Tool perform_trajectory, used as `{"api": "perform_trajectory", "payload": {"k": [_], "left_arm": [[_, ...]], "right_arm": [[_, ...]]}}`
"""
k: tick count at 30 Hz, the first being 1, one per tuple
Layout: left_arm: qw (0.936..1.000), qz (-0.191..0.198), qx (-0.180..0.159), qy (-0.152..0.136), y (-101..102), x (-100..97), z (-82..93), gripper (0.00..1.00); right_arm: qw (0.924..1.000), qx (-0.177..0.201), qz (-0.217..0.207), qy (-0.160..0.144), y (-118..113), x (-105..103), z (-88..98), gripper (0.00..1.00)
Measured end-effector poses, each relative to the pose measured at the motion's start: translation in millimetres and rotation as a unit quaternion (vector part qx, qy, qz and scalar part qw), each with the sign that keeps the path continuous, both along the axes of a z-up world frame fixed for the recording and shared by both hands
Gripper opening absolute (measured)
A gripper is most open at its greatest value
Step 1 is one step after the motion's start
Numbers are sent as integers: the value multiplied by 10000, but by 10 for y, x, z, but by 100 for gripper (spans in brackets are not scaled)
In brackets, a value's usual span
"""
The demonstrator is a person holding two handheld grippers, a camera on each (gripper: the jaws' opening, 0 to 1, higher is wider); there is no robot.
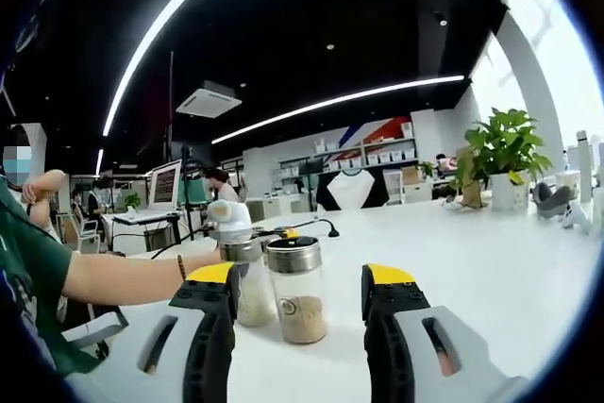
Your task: Rotate the seasoning bottle until the label or dispensing opening points toward the visible target arrow and the bottle remains upright within the marked orientation range
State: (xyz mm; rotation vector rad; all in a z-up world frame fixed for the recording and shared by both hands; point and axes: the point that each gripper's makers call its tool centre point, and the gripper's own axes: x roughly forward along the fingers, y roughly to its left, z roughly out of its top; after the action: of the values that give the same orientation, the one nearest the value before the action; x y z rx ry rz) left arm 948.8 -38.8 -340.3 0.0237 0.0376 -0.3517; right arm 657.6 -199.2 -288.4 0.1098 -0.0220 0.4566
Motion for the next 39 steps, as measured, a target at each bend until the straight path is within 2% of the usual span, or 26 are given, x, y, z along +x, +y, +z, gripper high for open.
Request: {"api": "perform_trajectory", "payload": {"k": [11,22,27,32,35,36,39], "left_arm": [[9997,-131,96,-187,-76,-38,5,35],[9992,-386,-48,-119,-71,-142,38,34],[9977,-607,-97,-277,-68,-271,164,34],[9963,-781,-147,-312,-32,-396,274,34],[9941,-942,201,-505,-4,-466,331,34],[9940,-943,218,-502,-1,-478,334,34],[9938,-1028,-45,-431,75,-553,393,34]], "right_arm": [[10000,50,-71,4,-63,-3,-3,52],[9999,73,-105,16,-91,3,-11,52],[9999,67,-98,24,-83,11,-17,52],[10000,52,-74,24,-58,10,-19,52],[10000,42,-68,22,-49,11,-18,52],[10000,38,-64,21,-46,11,-19,52],[10000,34,-63,20,-38,14,-19,52]]}}
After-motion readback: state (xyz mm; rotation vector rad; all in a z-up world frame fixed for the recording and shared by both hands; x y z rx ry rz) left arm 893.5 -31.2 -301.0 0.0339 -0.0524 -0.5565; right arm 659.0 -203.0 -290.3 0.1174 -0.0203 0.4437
